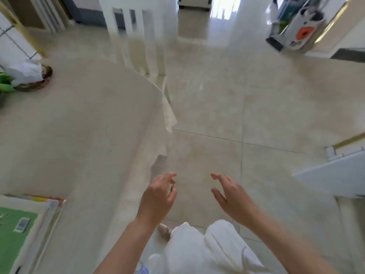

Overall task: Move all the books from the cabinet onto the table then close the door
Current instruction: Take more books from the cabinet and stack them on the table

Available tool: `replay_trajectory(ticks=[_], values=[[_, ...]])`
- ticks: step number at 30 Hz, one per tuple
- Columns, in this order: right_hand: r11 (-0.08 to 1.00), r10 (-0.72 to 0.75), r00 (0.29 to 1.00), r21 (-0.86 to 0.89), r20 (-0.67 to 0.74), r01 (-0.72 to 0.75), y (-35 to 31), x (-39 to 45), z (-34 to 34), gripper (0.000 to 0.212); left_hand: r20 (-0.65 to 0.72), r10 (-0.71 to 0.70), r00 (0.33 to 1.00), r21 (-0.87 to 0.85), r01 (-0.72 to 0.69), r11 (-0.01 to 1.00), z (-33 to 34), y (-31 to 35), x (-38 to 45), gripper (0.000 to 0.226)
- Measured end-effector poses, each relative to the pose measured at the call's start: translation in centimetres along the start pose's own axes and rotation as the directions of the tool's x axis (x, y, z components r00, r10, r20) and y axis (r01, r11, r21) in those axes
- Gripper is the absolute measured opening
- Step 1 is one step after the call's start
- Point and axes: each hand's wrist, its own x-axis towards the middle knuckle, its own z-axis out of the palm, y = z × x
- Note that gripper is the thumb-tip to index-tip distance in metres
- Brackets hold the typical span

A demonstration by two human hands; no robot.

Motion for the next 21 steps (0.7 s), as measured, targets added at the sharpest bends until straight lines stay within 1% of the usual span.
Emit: replay_trajectory(ticks=[3,5,9,12,15,19,21], values=[[0.988,0.149,0.985,0.048,-0.086,-0.146,6.1,-4.1,-2.9,0.04,0.103,0.09,0.991,-0.06,-0.084,0.995,4.5,5.6,2.0,0.032],[0.975,0.215,0.97,0.072,-0.11,-0.208,10.4,-7.3,-4.7,0.039,0.158,0.17,0.973,-0.074,-0.16,0.984,8.0,9.7,3.0,0.031],[0.938,0.336,0.931,0.143,-0.144,-0.316,17.5,-13.0,-8.1,0.037,0.251,0.237,0.938,-0.126,-0.212,0.969,14.4,18.0,3.8,0.027],[0.904,0.418,0.889,0.185,-0.186,-0.386,22.6,-17.2,-10.5,0.036,0.341,0.289,0.895,-0.162,-0.247,0.956,19.9,24.4,4.1,0.024],[0.854,0.514,0.824,0.235,-0.24,-0.464,26.7,-20.9,-12.6,0.036,0.419,0.354,0.836,-0.209,-0.291,0.934,24.6,29.8,3.9,0.023],[0.762,0.645,0.701,0.328,-0.305,-0.558,31.1,-24.7,-15.1,0.037,0.504,0.456,0.734,-0.273,-0.365,0.89,29.9,36.1,4.1,0.022],[0.716,0.697,0.638,0.369,-0.327,-0.593,33.4,-26.2,-16.3,0.037,0.545,0.518,0.659,-0.303,-0.422,0.855,32.8,38.7,4.7,0.021]])
